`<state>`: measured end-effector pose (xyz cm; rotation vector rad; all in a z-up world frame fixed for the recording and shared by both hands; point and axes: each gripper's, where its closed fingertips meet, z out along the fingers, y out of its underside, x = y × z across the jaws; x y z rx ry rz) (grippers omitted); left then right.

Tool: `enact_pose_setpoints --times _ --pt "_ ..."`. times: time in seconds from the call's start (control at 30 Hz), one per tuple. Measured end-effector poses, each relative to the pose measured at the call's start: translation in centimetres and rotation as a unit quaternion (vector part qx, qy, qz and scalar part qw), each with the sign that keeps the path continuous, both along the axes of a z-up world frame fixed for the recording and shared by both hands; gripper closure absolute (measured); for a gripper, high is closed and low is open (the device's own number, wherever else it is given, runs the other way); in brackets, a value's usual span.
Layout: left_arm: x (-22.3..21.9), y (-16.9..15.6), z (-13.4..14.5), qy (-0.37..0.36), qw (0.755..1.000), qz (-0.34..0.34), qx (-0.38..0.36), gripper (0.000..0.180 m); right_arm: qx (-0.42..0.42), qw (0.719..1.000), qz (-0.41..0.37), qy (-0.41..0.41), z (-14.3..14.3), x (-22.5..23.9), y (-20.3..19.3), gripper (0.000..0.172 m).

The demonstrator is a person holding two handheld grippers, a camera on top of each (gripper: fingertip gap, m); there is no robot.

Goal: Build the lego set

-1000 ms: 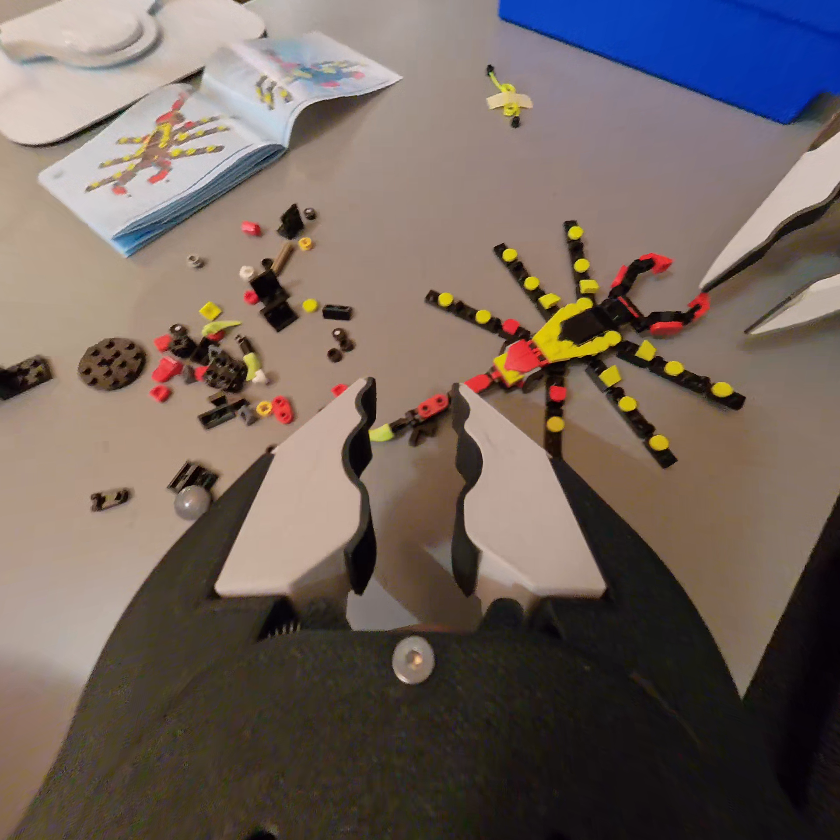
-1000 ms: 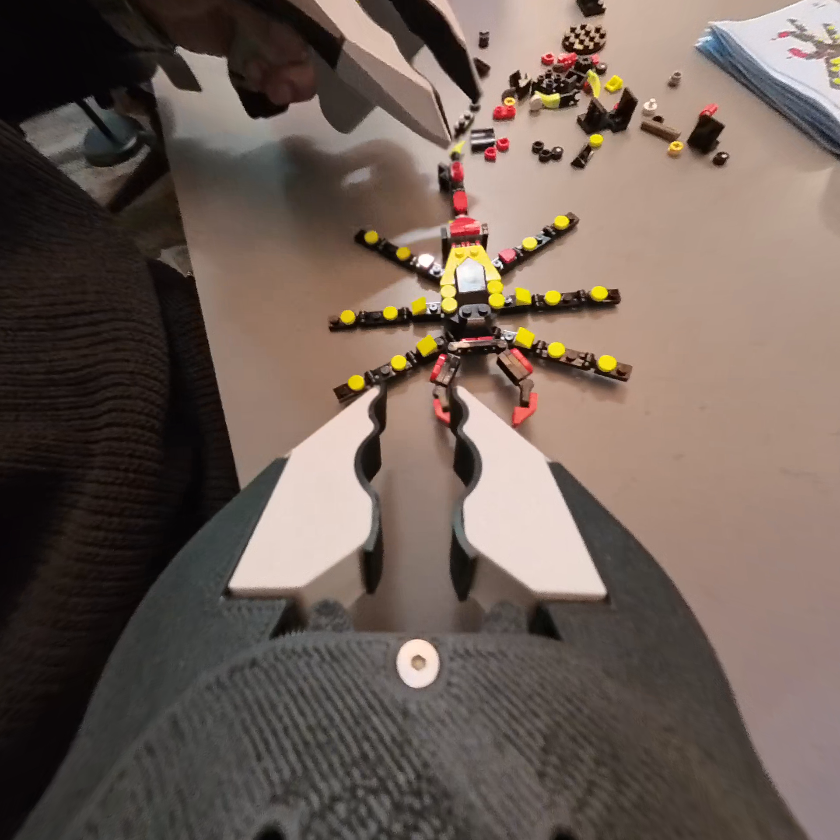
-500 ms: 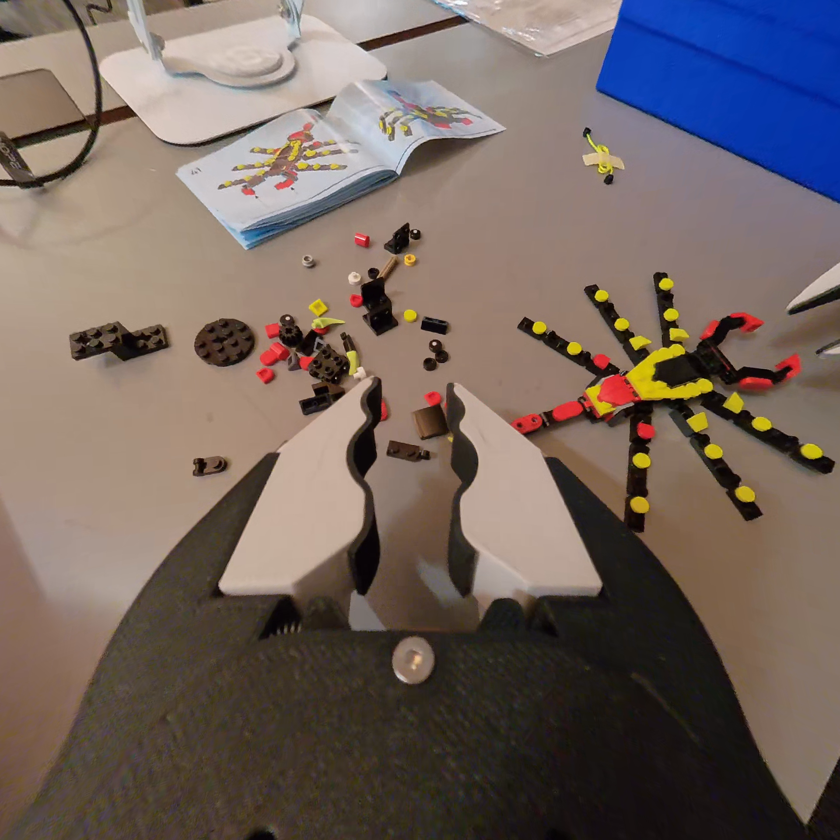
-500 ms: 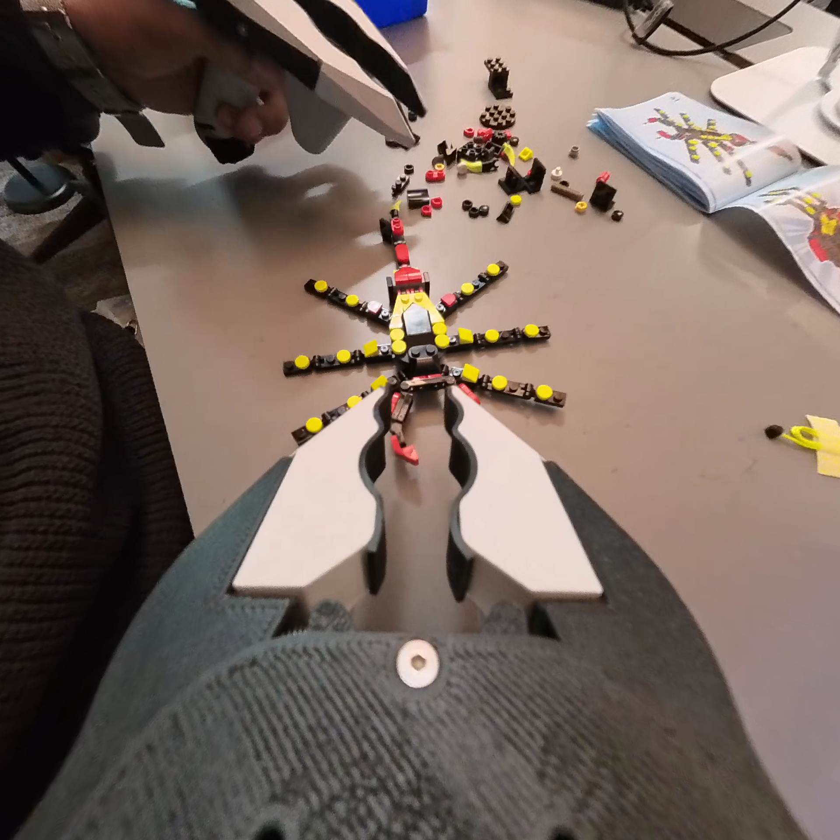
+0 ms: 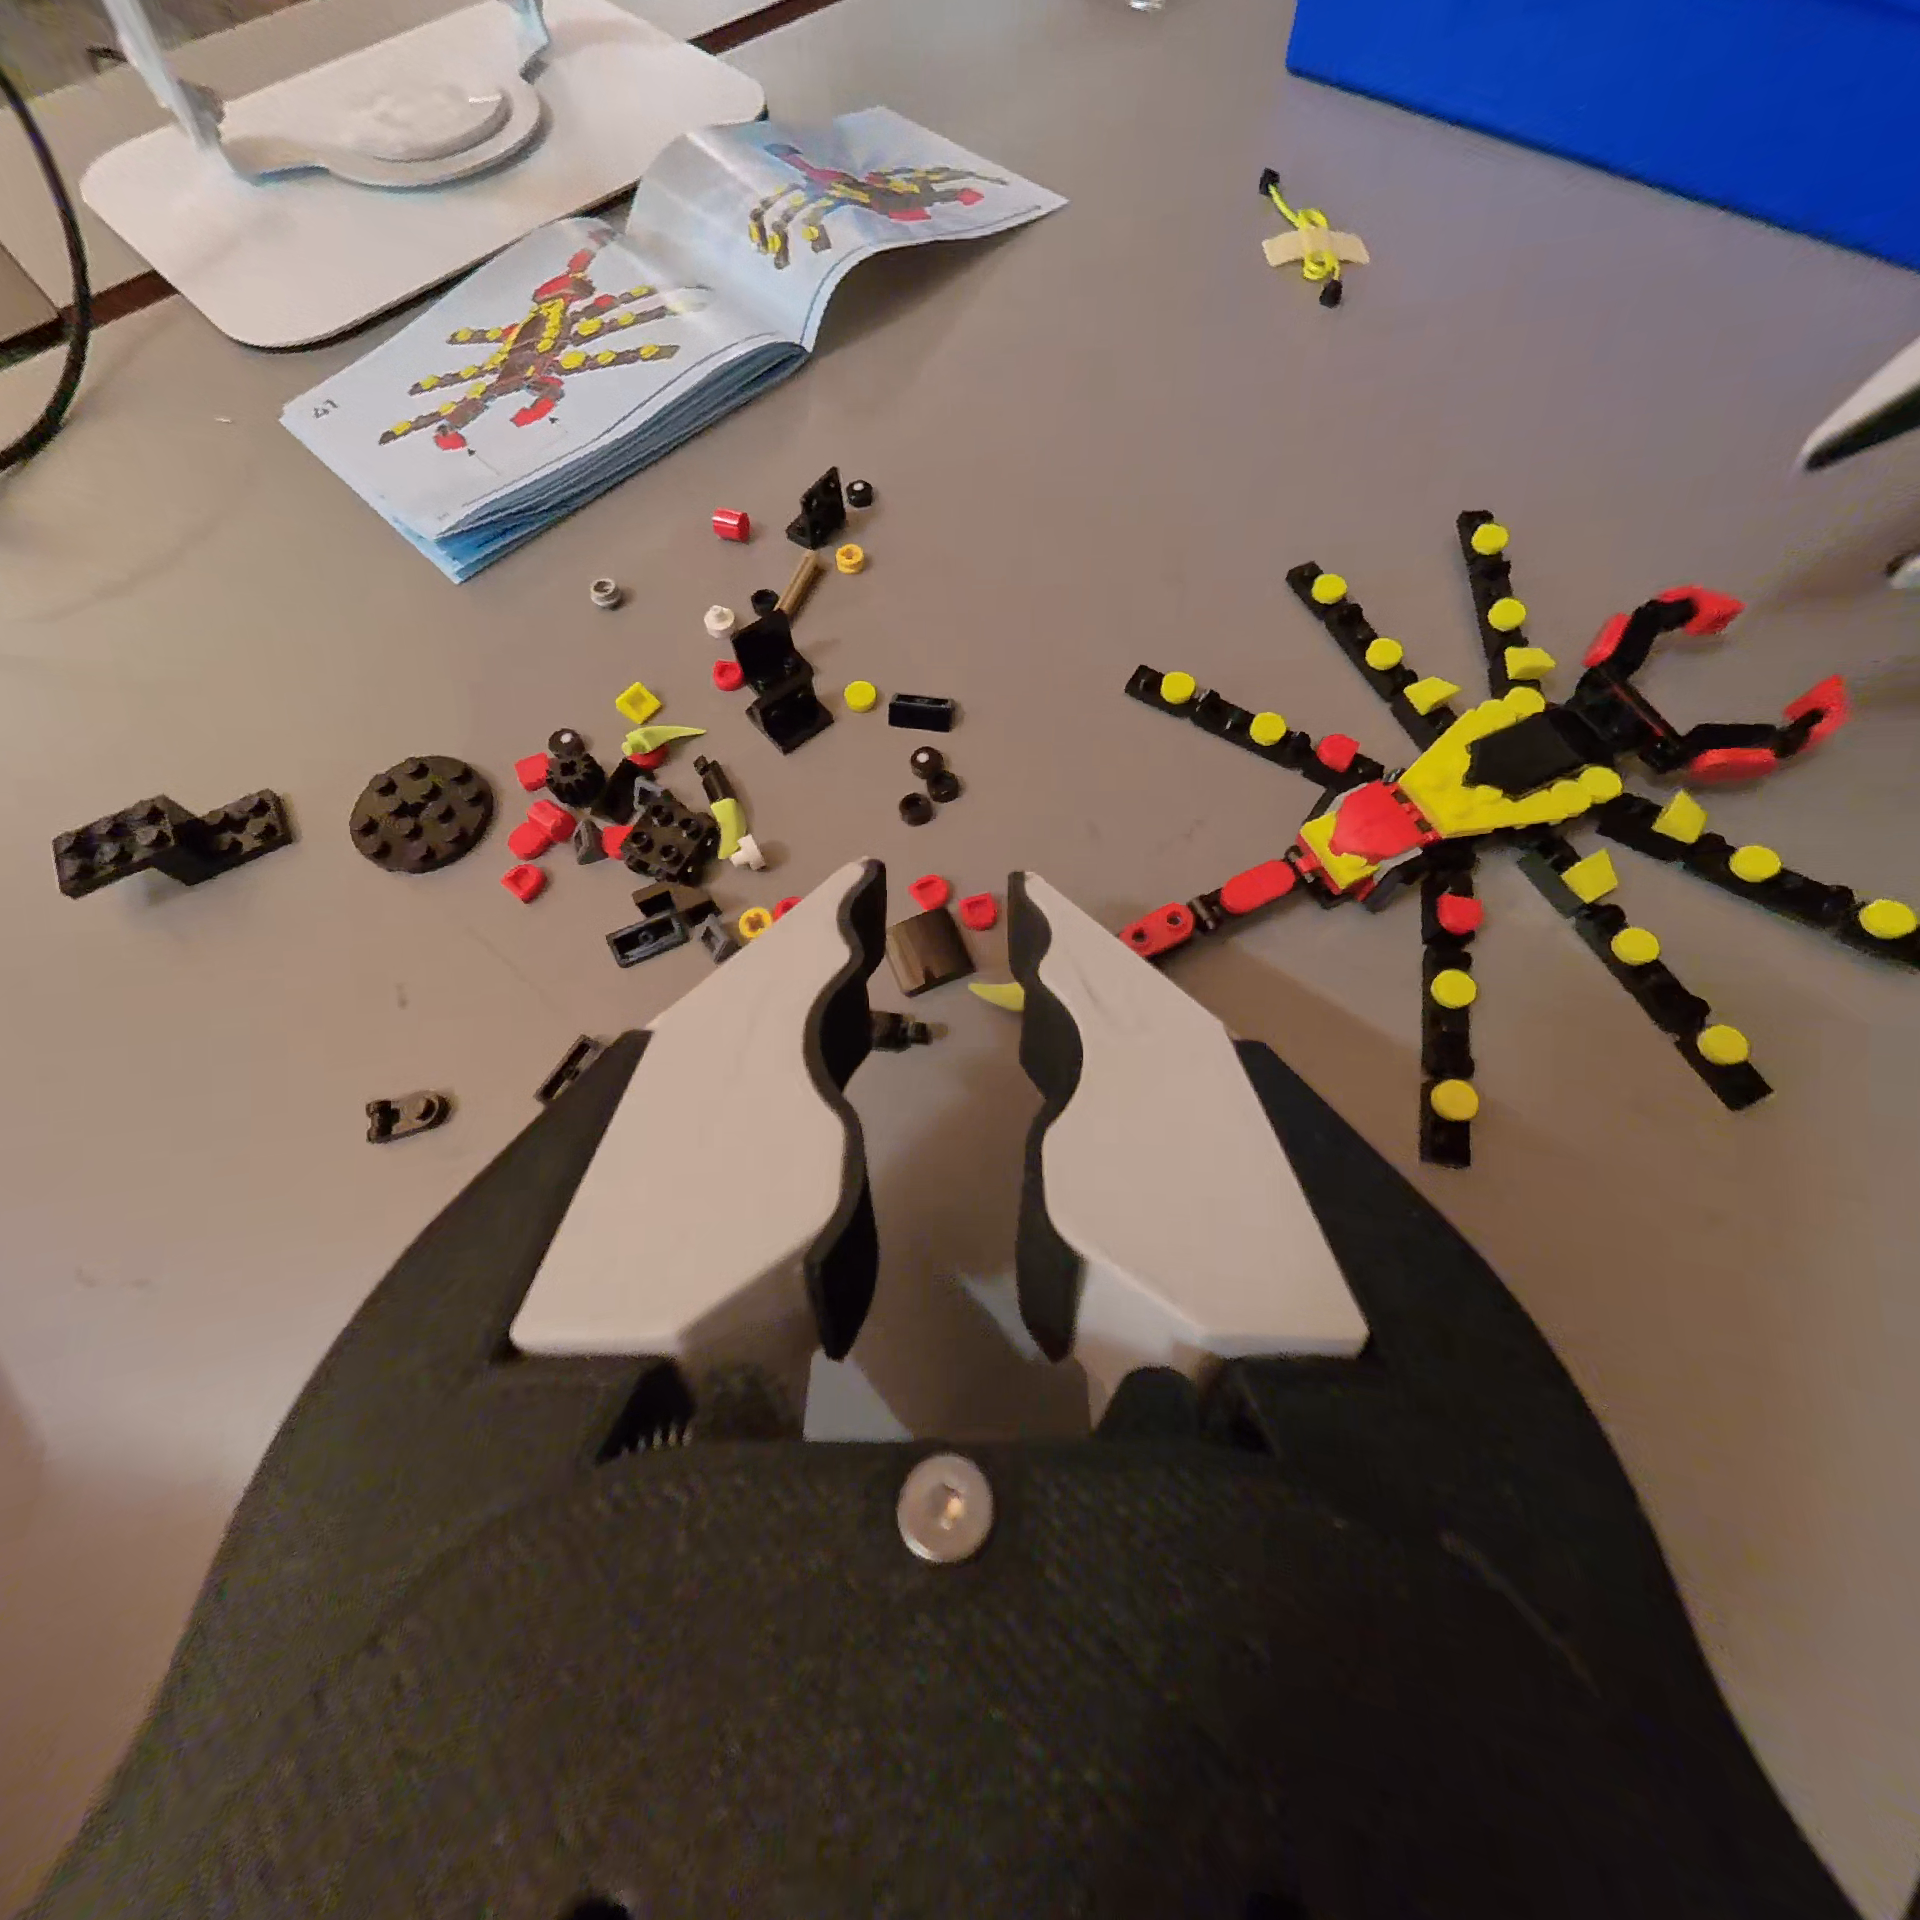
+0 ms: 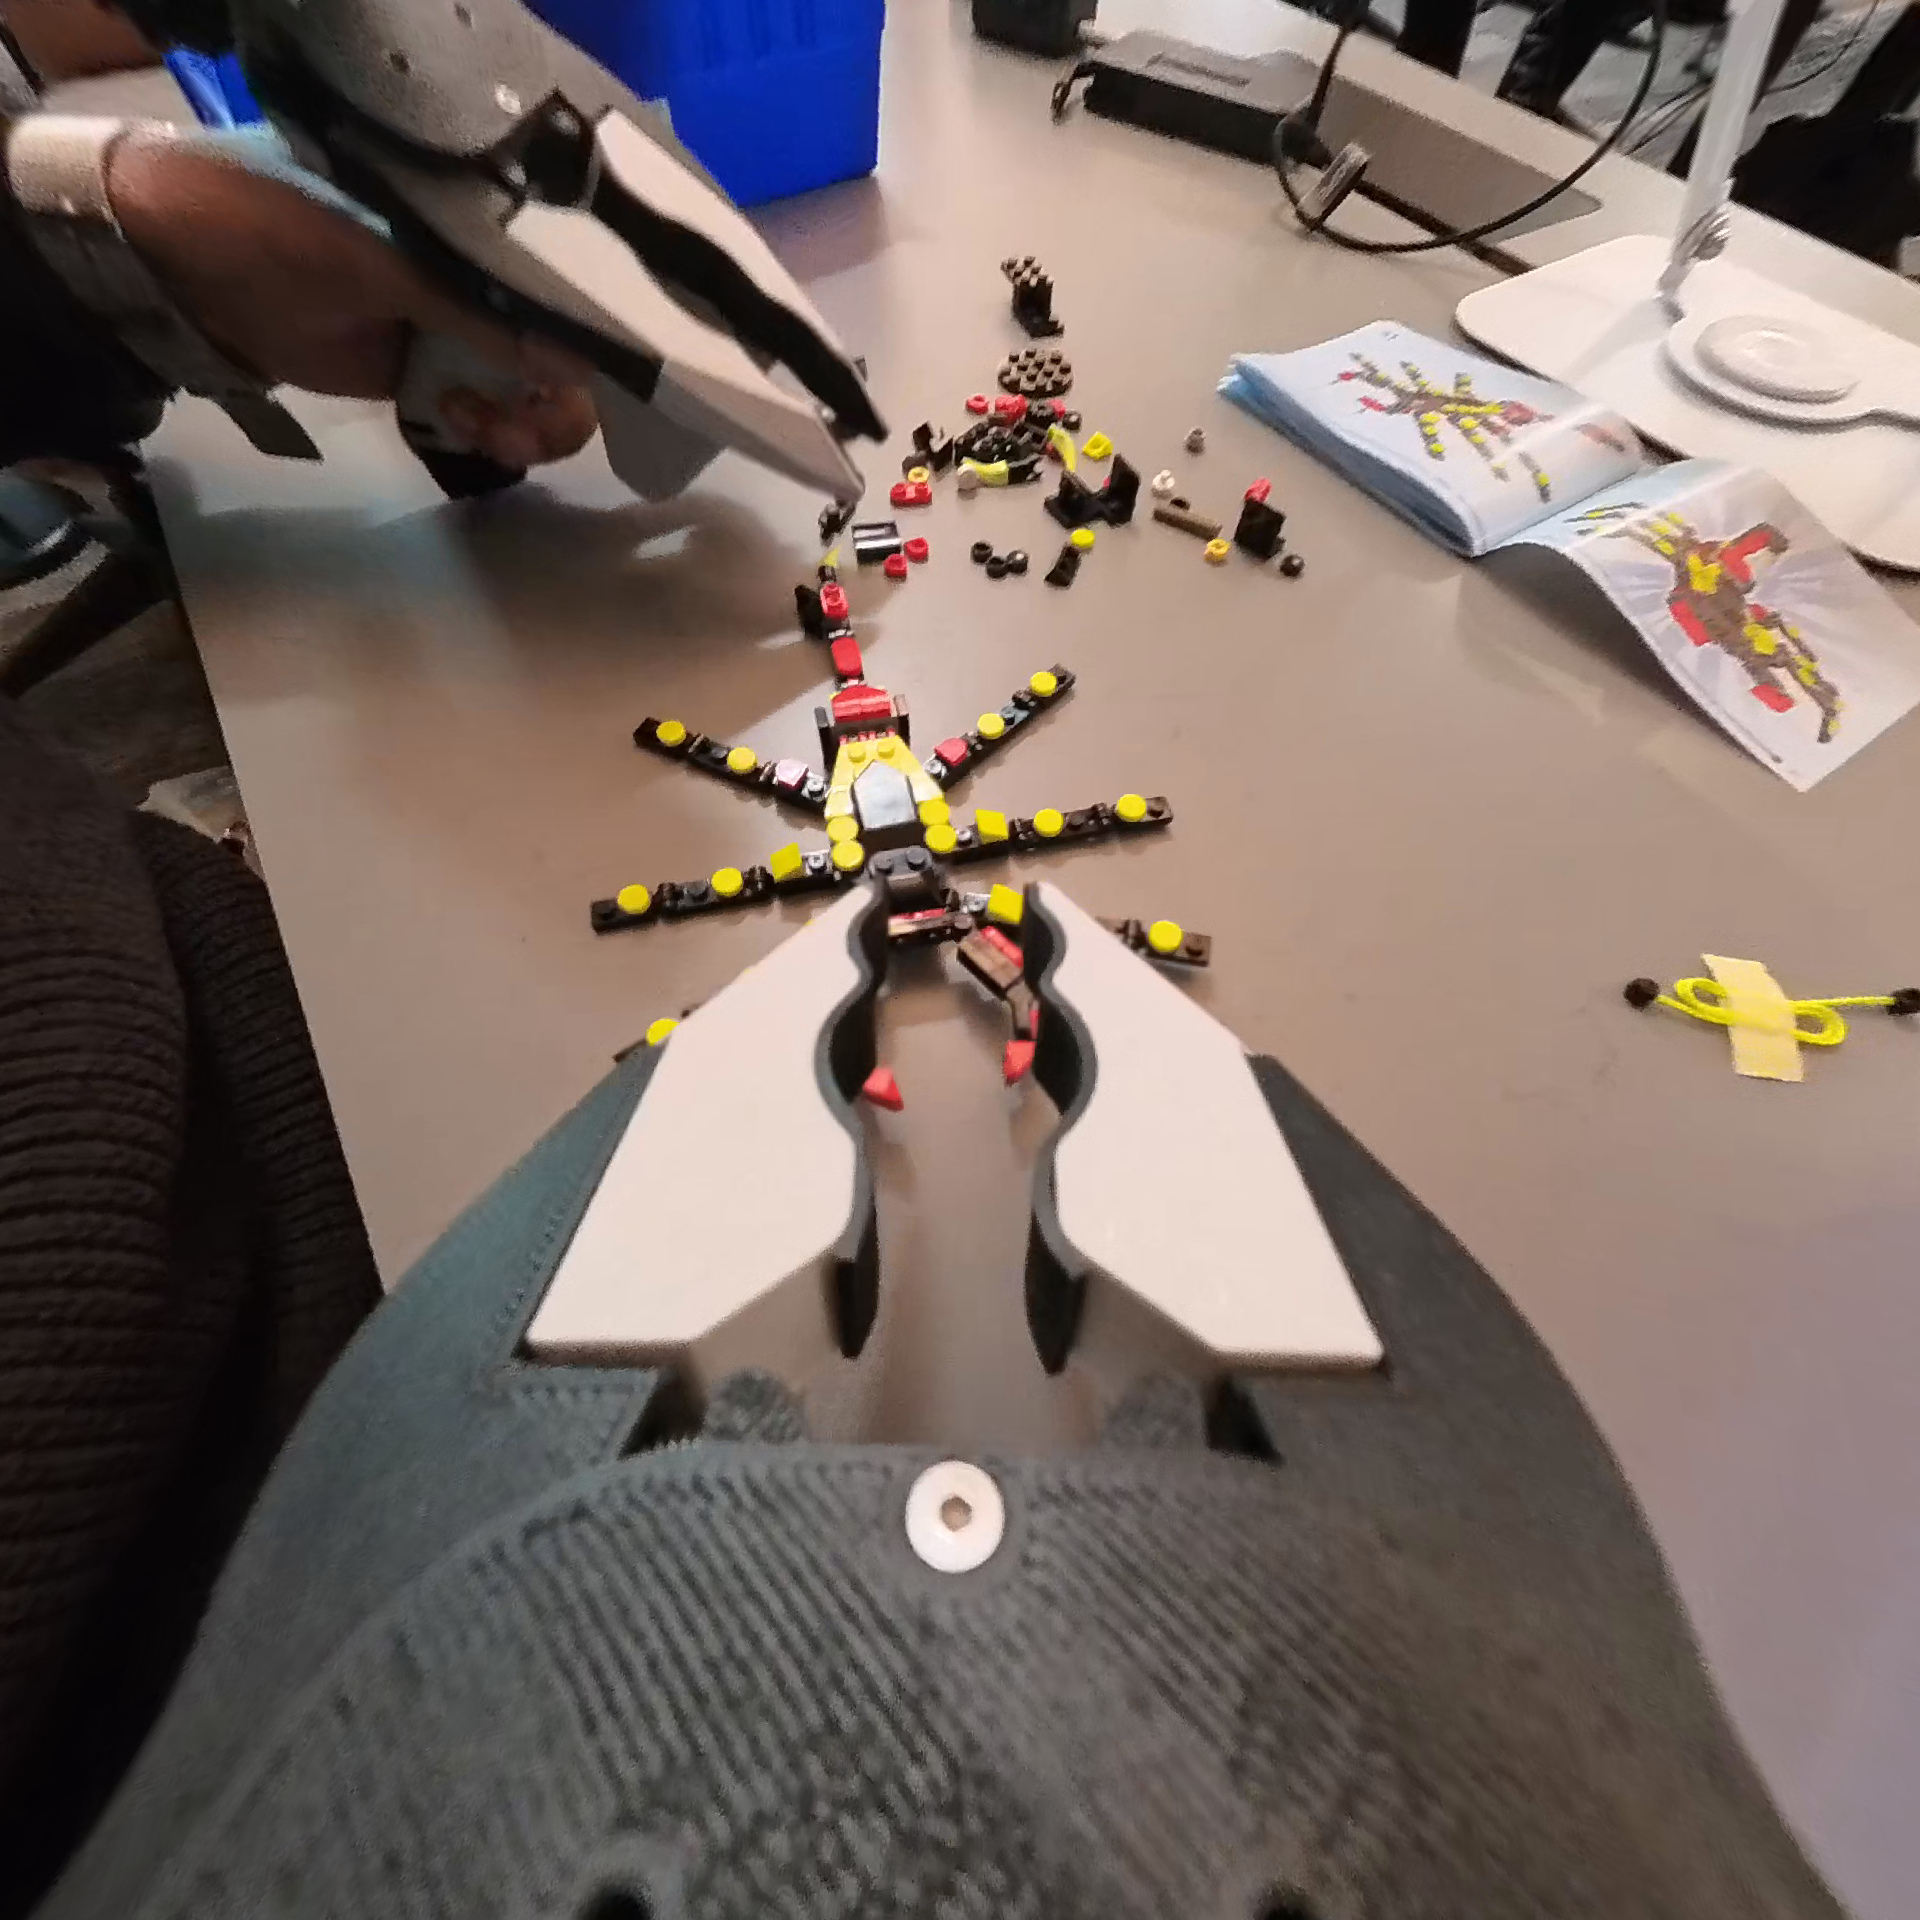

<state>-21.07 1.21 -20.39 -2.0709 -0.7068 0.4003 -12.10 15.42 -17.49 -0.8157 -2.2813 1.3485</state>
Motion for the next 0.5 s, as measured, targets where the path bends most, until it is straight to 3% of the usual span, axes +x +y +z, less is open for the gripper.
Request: enact_pose_setpoints --times 0.17,0.5 --pt "0.38 0.58 0.14 0.003 1.000 -0.016 0.005 0.158 -0.048 0.999 -0.013 -0.014 0.99 -0.35 0.19 0.147" --pt "0.11 0.44 0.03 -0.004 1.000 -0.010 0.009 0.157 -0.051 0.998 -0.019 -0.020 0.78 -0.66 0.33 0.147"
